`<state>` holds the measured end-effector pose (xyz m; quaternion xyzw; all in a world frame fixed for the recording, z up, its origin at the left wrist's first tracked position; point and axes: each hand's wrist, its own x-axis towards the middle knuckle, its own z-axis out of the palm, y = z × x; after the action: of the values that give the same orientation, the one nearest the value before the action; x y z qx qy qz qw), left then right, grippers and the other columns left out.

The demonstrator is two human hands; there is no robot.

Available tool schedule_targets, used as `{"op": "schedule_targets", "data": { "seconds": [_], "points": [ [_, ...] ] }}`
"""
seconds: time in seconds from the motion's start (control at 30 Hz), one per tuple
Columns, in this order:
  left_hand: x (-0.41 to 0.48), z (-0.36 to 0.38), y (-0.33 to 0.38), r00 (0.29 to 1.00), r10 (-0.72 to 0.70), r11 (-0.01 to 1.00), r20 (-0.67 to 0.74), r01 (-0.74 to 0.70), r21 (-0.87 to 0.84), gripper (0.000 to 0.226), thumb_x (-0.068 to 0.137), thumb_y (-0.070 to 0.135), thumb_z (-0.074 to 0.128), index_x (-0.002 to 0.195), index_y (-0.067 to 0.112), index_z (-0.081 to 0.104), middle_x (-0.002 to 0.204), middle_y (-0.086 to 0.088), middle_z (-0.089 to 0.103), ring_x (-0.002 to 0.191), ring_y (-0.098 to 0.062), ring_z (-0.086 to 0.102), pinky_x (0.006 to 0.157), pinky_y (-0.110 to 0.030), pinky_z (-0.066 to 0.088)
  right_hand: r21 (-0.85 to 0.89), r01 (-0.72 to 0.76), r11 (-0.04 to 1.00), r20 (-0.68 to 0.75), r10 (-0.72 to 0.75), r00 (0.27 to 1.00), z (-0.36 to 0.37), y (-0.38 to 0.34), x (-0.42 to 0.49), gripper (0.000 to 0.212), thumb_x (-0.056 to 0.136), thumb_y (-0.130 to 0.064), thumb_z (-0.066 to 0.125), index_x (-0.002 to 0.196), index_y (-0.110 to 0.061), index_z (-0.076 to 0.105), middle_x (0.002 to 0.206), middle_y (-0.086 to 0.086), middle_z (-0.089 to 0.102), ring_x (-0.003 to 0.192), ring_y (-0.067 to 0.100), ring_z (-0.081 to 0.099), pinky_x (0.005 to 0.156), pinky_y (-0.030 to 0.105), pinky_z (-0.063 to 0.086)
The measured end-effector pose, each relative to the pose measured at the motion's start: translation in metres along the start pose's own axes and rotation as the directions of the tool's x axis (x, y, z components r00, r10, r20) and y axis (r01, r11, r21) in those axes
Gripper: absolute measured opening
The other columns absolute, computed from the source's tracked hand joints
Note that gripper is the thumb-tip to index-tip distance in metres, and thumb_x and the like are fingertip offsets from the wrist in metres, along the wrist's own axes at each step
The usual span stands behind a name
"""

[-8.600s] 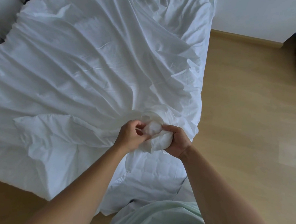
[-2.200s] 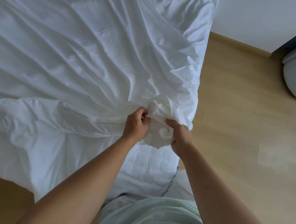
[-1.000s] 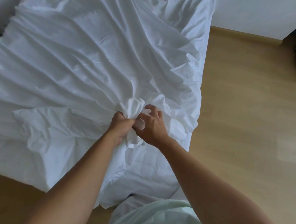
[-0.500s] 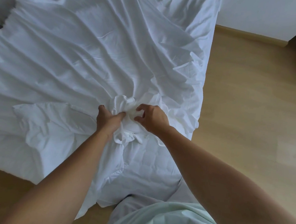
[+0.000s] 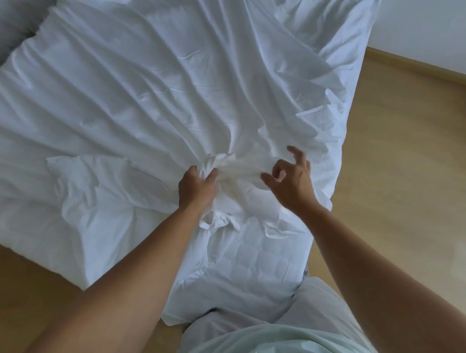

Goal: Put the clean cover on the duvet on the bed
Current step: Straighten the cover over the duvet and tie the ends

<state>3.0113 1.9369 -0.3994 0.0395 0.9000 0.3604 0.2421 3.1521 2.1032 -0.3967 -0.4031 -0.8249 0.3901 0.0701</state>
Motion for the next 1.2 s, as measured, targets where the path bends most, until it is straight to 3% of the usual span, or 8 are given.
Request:
{"op": "schedule_targets", "data": {
  "seconds": [0.1, 0.2, 0.33, 0.47, 0.67, 0.83, 1.0, 1.2],
  "points": [
    [0.002, 0.001, -0.005, 0.998, -0.021, 0.997, 0.052, 0.025, -0.074, 0.033, 0.094, 0.042, 0.064, 0.101, 0.01, 0.063, 0.094, -0.005, 0.067, 0.086, -0.025, 0.063, 0.075, -0.033, 0.046, 0.63, -0.362, 0.686, 0.243, 0.269, 0.932, -0.017, -0.002, 0.006, 0.033, 0.076, -0.019, 0.088, 0.078, -0.018, 0.055, 0.094, 0.007, 0.062, 0.083, 0.022, 0.06, 0.074, 0.036, 0.044],
    [0.003, 0.001, -0.01, 0.997, -0.041, 0.991, 0.069, 0.05, -0.123, 0.033, 0.094, 0.043, 0.062, 0.098, 0.01, 0.065, 0.091, -0.006, 0.068, 0.084, -0.024, 0.064, 0.073, -0.034, 0.048, 0.672, -0.545, 0.501, 0.445, 0.316, 0.838, -0.027, -0.001, 0.01, 0.04, 0.081, -0.008, 0.082, 0.116, -0.01, 0.063, 0.102, 0.013, 0.072, 0.078, 0.02, 0.073, 0.069, 0.028, 0.057],
    [0.003, -0.001, -0.011, 0.994, -0.063, 0.982, 0.085, 0.077, -0.171, 0.03, 0.098, 0.042, 0.058, 0.084, 0.017, 0.062, 0.079, -0.001, 0.064, 0.073, -0.019, 0.06, 0.063, -0.031, 0.045, 0.406, -0.616, 0.675, 0.602, 0.31, 0.736, -0.036, -0.009, 0.013, 0.017, 0.092, -0.005, 0.07, 0.106, 0.005, 0.07, 0.082, 0.009, 0.069, 0.065, 0.014, 0.068, 0.06, 0.026, 0.059],
    [0.002, -0.005, -0.009, 0.993, -0.062, 0.974, 0.102, 0.082, -0.211, 0.03, 0.099, 0.039, 0.058, 0.091, 0.011, 0.066, 0.078, 0.0, 0.063, 0.071, -0.016, 0.058, 0.063, -0.03, 0.044, 0.579, -0.499, 0.644, 0.479, 0.227, 0.848, -0.047, -0.02, 0.024, 0.007, 0.097, -0.011, 0.065, 0.091, -0.009, 0.068, 0.084, 0.004, 0.068, 0.075, 0.014, 0.064, 0.073, 0.028, 0.056],
    [0.0, -0.007, -0.007, 0.99, -0.057, 0.962, 0.129, 0.089, -0.26, 0.033, 0.099, 0.038, 0.058, 0.1, 0.006, 0.067, 0.087, -0.007, 0.066, 0.075, -0.019, 0.058, 0.071, -0.033, 0.046, 0.43, -0.351, 0.832, 0.292, 0.24, 0.926, -0.044, -0.029, 0.023, 0.028, 0.093, -0.02, 0.068, 0.068, -0.018, 0.054, 0.066, -0.001, 0.056, 0.061, 0.015, 0.051, 0.058, 0.026, 0.041],
    [-0.006, -0.008, -0.011, 0.984, -0.086, 0.937, 0.154, 0.133, -0.323, 0.032, 0.1, 0.038, 0.058, 0.103, 0.007, 0.067, 0.092, -0.009, 0.068, 0.082, -0.021, 0.061, 0.076, -0.037, 0.051, 0.49, -0.573, 0.657, 0.56, 0.266, 0.784, -0.045, -0.02, 0.016, 0.024, 0.096, -0.039, 0.066, 0.11, -0.02, 0.07, 0.08, 0.006, 0.069, 0.069, 0.02, 0.067, 0.071, 0.035, 0.057],
    [-0.012, -0.008, -0.014, 0.978, -0.101, 0.924, 0.182, 0.16, -0.347, 0.028, 0.102, 0.037, 0.056, 0.107, 0.012, 0.067, 0.1, -0.009, 0.07, 0.091, -0.023, 0.065, 0.084, -0.039, 0.054, 0.283, -0.555, 0.782, 0.671, 0.252, 0.698, -0.041, -0.007, 0.008, 0.049, 0.09, 0.002, 0.06, 0.128, -0.027, 0.067, 0.107, 0.014, 0.074, 0.093, 0.031, 0.071, 0.086, 0.042, 0.06],
    [-0.014, -0.008, -0.015, 0.979, -0.097, 0.928, 0.181, 0.155, -0.338, 0.026, 0.102, 0.037, 0.055, 0.103, 0.013, 0.066, 0.093, -0.004, 0.067, 0.084, -0.02, 0.062, 0.077, -0.035, 0.051, -0.132, -0.233, 0.964, 0.666, 0.26, 0.699, -0.036, -0.002, -0.004, 0.078, 0.073, 0.004, 0.072, 0.142, -0.027, 0.052, 0.076, 0.0, 0.063, 0.057, 0.014, 0.056, 0.053, 0.024, 0.044]
  ]
}}
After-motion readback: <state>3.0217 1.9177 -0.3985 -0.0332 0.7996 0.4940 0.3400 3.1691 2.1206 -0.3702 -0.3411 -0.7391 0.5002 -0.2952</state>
